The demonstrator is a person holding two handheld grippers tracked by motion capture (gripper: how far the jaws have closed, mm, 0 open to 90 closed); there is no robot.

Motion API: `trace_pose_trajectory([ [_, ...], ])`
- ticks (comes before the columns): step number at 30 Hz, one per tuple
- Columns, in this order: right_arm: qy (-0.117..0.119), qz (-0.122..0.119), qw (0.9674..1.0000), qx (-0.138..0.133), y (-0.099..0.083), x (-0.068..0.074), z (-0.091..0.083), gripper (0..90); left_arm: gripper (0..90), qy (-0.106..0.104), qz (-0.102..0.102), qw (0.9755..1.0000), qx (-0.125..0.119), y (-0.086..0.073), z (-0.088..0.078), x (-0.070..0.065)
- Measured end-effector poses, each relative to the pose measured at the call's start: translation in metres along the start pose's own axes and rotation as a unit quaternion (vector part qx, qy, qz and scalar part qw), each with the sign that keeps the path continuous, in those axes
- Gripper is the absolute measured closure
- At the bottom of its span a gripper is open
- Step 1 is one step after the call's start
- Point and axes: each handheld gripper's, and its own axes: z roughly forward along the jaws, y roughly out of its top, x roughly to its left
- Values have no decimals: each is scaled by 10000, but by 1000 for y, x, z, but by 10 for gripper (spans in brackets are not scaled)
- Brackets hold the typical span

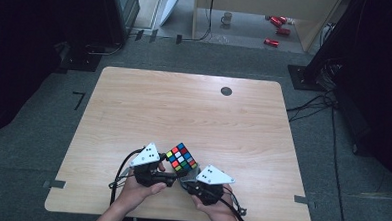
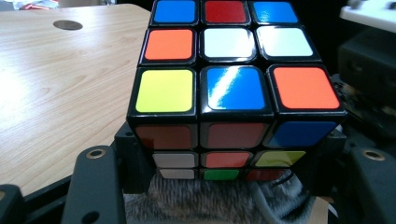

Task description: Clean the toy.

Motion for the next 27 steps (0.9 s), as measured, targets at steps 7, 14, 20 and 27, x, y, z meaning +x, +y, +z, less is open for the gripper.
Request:
trace_pose_trajectory([
  [7, -247, 402, 9985, -265, 4, -18, -11, 769, 352, -22, -25, 10000, -24, 1, 1, 0],
  [14, -42, -69, 10000, -54, 1, 0, 0, 767, 352, -5, -22, 10000, -42, 1, 0, -1],
  [20, -415, 447, 9975, -353, 4, -23, -14, 767, 352, -20, -1, 10000, -8, 1, 2, -1],
  [27, -139, -178, 9997, -99, 2, -3, -4, 761, 352, 35, -40, 10000, -42, 2, -1, 1],
])
